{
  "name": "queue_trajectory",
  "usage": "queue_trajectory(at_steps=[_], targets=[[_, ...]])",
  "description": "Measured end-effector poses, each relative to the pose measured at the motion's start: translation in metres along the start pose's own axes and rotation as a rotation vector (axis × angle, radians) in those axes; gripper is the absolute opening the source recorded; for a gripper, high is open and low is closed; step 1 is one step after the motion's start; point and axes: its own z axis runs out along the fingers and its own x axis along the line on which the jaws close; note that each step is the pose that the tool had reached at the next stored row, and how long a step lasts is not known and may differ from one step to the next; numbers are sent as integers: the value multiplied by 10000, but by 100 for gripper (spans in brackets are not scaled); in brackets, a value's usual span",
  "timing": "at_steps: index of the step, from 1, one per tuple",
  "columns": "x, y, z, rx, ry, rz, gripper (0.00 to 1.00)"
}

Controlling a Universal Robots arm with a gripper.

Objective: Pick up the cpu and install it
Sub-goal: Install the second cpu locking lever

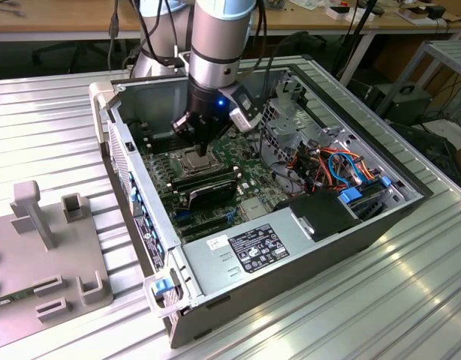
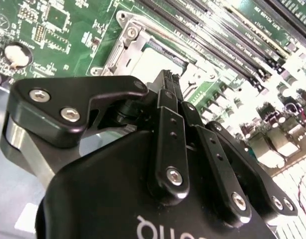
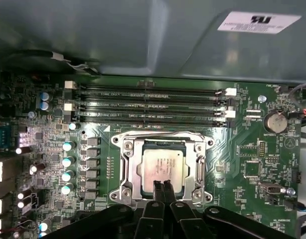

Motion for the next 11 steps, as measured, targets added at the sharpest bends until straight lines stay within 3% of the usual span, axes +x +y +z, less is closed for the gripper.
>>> queue_trajectory(at_steps=[5,11], targets=[[-3,5,-95,25,0,1,11],[-3,5,-96,40,0,0,11]])
